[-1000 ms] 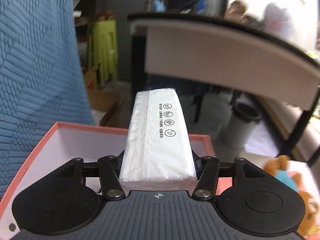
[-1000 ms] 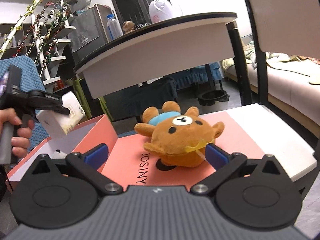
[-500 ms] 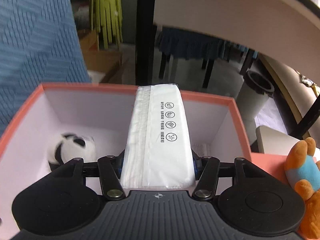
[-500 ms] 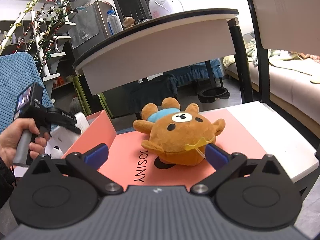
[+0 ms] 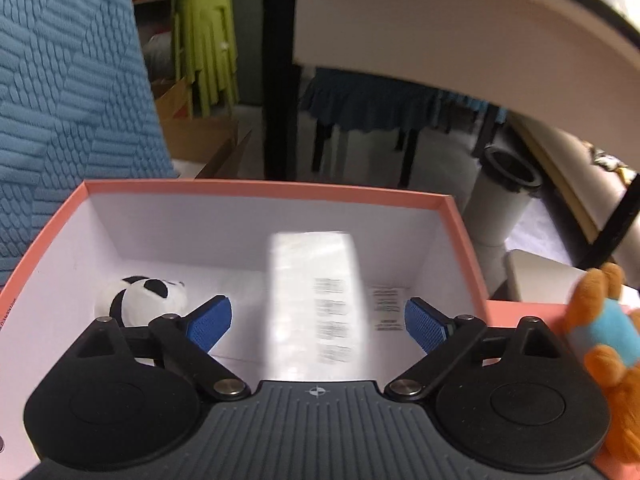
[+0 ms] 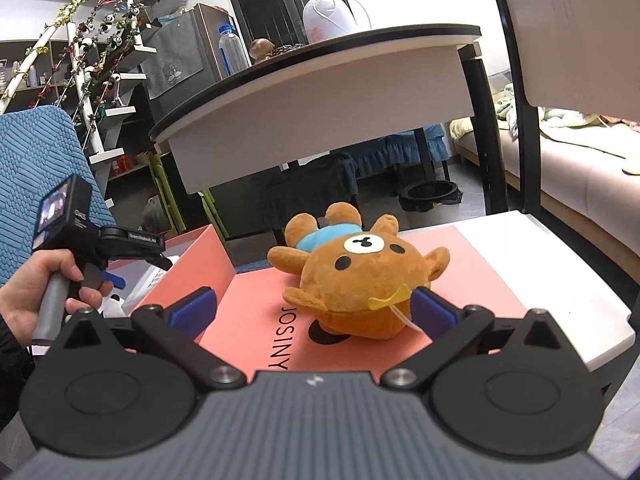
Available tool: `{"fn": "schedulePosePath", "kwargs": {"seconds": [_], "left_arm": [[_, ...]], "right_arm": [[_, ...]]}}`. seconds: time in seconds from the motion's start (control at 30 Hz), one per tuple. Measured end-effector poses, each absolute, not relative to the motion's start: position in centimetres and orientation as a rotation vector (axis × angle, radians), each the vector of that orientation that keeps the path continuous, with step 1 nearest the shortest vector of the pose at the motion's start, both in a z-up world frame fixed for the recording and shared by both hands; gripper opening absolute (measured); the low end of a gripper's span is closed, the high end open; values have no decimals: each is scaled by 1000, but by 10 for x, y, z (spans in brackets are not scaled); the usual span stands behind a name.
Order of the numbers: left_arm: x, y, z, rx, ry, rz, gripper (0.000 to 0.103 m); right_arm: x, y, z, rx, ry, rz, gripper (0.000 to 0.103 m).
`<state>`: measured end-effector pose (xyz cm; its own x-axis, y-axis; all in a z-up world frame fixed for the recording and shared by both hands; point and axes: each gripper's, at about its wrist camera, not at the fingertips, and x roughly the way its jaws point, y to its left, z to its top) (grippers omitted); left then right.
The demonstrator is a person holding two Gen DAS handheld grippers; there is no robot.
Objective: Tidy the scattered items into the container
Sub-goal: 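Withdraw the left gripper from the box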
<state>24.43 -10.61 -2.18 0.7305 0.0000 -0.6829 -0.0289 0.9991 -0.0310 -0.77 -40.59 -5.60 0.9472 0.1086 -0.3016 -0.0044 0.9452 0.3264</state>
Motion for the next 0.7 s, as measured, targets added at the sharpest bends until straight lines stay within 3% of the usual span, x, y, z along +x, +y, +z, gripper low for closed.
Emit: {"fn": "schedulePosePath", "kwargs": {"seconds": [0.4, 0.7], "left_arm": [[151, -92, 8, -90, 545, -19, 98], [78, -84, 2, -23, 469, -76, 103]], "right_arm": [[-21, -395, -45, 244, 253, 52, 103], [-27, -388, -43, 203, 224, 78, 103]]}}
